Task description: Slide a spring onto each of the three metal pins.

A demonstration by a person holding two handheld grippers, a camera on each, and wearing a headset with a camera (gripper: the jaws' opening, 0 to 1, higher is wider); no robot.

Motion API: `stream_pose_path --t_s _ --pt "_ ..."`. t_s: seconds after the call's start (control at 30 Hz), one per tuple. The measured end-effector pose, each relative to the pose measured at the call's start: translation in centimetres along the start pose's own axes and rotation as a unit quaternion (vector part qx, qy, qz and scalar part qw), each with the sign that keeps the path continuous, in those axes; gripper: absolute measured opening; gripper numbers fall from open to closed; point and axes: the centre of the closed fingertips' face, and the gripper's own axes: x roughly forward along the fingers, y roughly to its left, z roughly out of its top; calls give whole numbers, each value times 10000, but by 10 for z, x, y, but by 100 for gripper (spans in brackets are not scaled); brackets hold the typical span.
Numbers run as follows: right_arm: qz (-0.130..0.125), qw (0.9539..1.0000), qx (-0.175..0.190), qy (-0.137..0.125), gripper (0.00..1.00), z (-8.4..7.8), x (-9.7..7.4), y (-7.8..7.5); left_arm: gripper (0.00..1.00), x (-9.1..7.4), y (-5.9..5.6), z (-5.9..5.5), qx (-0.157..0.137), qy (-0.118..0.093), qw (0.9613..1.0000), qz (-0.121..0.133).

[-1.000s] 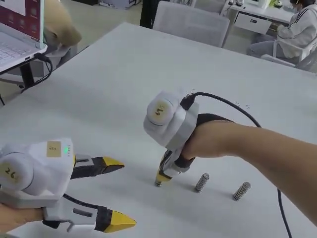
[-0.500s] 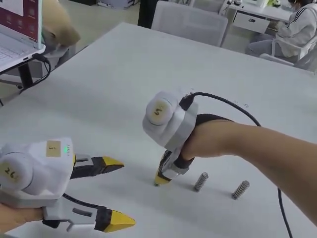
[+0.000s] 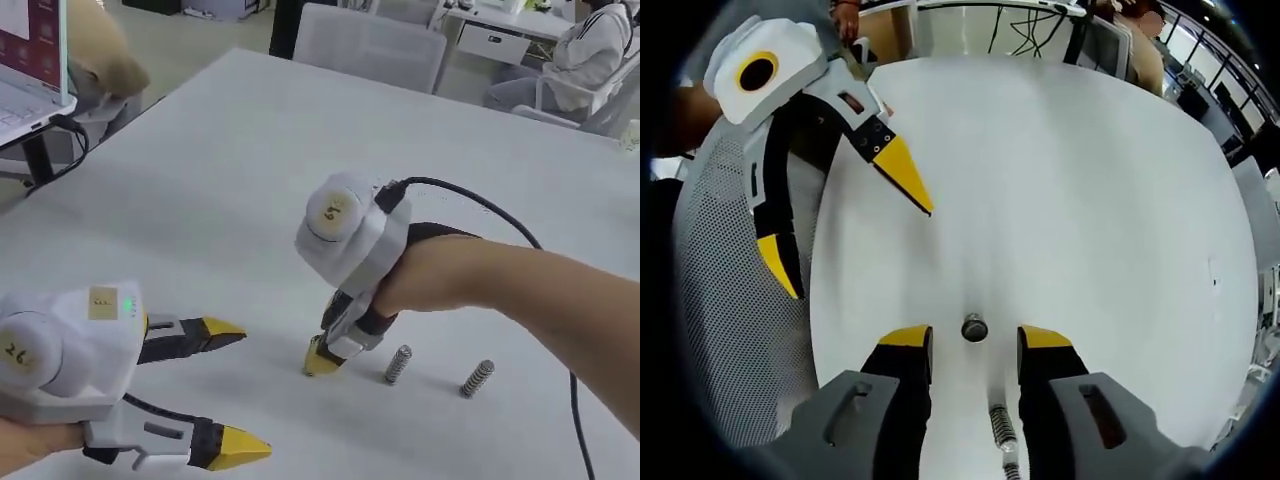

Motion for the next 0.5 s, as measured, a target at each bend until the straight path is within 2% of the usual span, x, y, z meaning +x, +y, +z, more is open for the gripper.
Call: stream_pose_path --t_s 0.23,0.5 --pt "-131 9991 115 -395 40 1 -12 -4 64 2 1 2 -19 13 10000 -16" --pt "-410 9951 304 -850 51 -6 -33 -14 64 6 0 5 -21 50 10000 -61"
